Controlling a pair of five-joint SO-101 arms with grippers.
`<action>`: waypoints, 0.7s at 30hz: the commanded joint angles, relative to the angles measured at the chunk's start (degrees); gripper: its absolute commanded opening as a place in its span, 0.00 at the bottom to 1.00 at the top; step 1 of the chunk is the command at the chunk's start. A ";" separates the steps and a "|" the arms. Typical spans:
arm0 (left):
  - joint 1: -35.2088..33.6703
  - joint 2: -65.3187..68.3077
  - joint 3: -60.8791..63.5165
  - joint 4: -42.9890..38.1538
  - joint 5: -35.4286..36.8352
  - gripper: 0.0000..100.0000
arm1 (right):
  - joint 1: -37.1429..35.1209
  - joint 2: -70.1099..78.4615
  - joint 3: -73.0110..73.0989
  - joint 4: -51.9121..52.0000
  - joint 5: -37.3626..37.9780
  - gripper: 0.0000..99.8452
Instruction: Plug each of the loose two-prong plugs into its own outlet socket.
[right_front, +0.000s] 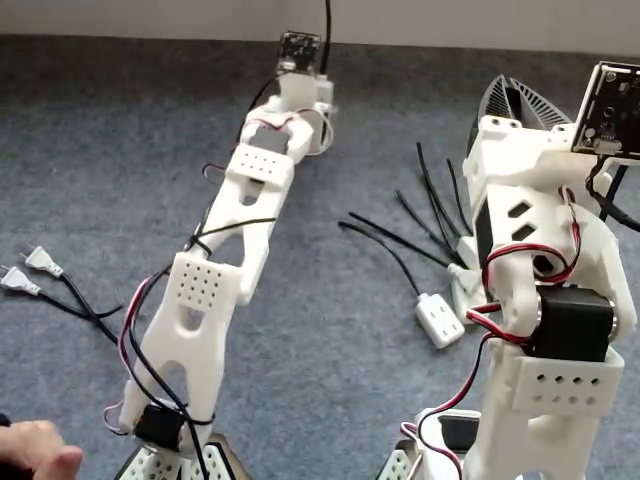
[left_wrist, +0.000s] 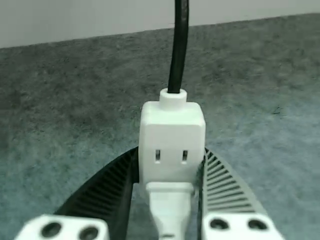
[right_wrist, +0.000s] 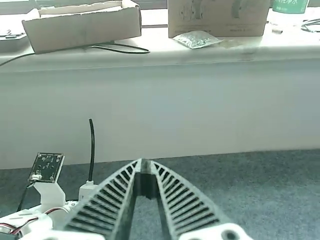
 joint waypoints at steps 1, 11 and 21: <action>-2.07 6.29 -10.42 -1.67 -2.99 0.09 | 0.22 0.13 -2.51 -0.31 -0.97 0.01; 3.30 9.45 -26.86 22.68 -19.52 0.23 | 0.22 0.13 -2.68 -0.13 -0.70 0.01; -1.10 0.66 -31.96 28.66 -19.52 0.23 | 0.22 0.04 -2.68 -0.40 -1.05 0.01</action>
